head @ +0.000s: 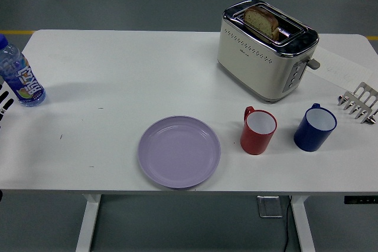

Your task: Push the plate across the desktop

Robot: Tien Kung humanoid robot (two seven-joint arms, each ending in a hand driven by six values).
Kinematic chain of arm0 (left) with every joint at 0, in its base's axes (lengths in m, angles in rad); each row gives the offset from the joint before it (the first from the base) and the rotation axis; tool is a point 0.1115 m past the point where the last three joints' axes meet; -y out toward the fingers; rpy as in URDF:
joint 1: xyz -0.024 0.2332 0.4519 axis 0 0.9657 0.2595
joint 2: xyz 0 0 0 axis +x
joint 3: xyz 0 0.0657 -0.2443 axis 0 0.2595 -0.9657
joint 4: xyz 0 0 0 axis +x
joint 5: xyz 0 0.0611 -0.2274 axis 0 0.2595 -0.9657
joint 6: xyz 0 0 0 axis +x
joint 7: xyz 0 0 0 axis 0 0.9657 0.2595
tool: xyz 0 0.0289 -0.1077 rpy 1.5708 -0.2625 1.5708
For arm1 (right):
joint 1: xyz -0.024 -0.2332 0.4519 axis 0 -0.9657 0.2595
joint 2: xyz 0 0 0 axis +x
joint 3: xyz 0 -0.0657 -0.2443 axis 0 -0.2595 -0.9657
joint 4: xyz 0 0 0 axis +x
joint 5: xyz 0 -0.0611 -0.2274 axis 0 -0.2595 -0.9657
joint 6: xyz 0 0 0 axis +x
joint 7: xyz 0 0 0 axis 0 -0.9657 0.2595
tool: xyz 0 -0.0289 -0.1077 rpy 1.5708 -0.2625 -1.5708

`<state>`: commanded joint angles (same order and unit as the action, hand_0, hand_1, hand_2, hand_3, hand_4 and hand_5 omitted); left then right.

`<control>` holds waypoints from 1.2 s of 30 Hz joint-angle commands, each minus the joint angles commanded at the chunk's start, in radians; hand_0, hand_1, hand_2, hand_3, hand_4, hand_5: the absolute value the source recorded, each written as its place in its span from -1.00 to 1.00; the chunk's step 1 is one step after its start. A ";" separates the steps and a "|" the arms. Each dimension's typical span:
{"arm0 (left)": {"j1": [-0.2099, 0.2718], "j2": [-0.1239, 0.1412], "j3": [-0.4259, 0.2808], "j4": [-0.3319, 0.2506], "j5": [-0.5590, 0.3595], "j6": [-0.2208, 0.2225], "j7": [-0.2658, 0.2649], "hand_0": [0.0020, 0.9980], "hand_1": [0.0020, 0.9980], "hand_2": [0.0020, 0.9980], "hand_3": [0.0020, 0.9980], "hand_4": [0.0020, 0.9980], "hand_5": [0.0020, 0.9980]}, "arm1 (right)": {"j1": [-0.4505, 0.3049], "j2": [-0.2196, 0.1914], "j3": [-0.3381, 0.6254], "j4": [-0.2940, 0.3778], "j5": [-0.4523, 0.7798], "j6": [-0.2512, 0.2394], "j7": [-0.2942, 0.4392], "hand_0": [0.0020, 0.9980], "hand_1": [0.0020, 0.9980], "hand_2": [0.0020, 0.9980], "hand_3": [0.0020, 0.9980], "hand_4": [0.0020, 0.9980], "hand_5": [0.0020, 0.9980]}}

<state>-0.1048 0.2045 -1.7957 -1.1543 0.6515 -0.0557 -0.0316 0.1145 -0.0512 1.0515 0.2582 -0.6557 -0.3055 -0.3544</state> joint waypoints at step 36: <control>0.006 -0.001 -0.004 -0.002 -0.016 0.008 -0.016 0.52 0.54 0.49 0.39 0.25 1.00 | 0.000 0.001 -0.003 -0.001 0.007 0.000 0.003 0.15 0.03 0.22 0.13 -0.56 0.06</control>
<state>-0.0990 0.2037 -1.7995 -1.1558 0.6352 -0.0480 -0.0475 0.1144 -0.0500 1.0483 0.2576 -0.6486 -0.3060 -0.3514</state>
